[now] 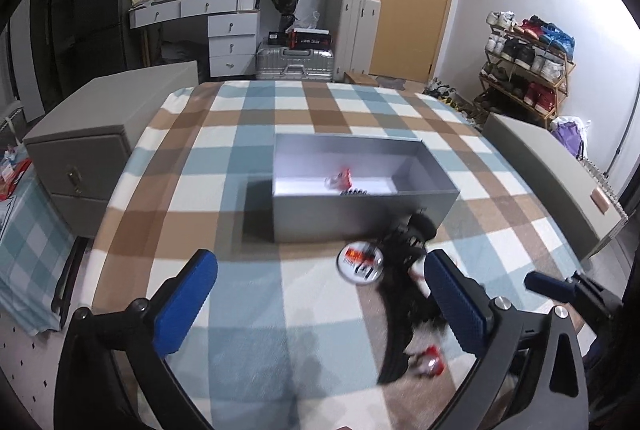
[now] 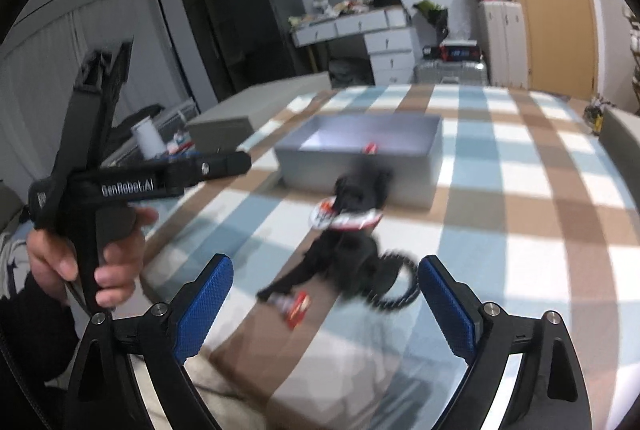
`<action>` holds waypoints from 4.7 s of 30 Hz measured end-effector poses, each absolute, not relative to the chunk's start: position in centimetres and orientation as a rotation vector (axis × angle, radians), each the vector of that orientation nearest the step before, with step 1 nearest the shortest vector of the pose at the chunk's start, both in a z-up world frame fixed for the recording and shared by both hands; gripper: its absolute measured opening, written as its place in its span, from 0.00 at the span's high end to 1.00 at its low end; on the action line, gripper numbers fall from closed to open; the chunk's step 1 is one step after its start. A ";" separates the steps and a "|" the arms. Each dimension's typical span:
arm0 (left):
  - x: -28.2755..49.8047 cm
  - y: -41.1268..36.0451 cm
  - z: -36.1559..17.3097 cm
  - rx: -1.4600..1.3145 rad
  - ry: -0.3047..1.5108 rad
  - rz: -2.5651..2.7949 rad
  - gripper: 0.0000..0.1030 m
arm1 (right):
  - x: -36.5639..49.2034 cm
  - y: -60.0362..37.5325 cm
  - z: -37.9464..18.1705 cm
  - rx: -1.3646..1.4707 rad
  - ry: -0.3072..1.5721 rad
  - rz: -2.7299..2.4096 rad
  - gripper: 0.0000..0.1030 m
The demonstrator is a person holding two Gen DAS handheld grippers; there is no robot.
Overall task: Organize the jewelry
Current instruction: 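Withdraw both tools from the grey box toward the pile, then grasp another clear red-gem ring from the table with right tool, then grasp black hair claw clip with left tool while right tool carries ring toward box, then lower claw clip and ring into grey box and open both tools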
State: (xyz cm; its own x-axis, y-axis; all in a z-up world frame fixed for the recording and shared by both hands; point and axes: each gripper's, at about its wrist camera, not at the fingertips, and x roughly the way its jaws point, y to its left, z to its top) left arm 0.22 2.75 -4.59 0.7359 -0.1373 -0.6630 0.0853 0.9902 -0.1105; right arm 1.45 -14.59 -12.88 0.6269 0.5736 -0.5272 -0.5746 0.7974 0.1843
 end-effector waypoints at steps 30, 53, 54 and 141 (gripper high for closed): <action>-0.4 5.6 -6.3 0.064 0.858 0.014 0.02 | -0.7 -7.4 -17.9 -0.261 0.647 0.654 0.73; 0.3 2.4 -7.4 0.050 0.959 -0.125 0.02 | -1.4 -13.7 -14.5 -0.106 0.469 0.472 0.73; 0.2 2.1 -7.5 0.053 0.963 -0.134 0.02 | -1.4 -14.2 -14.3 -0.099 0.458 0.450 0.73; 8.7 0.5 -1.8 -0.031 0.822 -0.499 0.87 | 14.1 -14.3 -7.0 0.169 0.505 0.648 0.73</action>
State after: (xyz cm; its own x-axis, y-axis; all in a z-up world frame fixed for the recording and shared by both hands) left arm 8.70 0.48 -1.82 0.5720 -0.4376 -0.6937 0.4140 0.8842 -0.2164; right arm 14.11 -14.35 -6.95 0.6823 0.6146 -0.3959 -0.5341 0.7889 0.3040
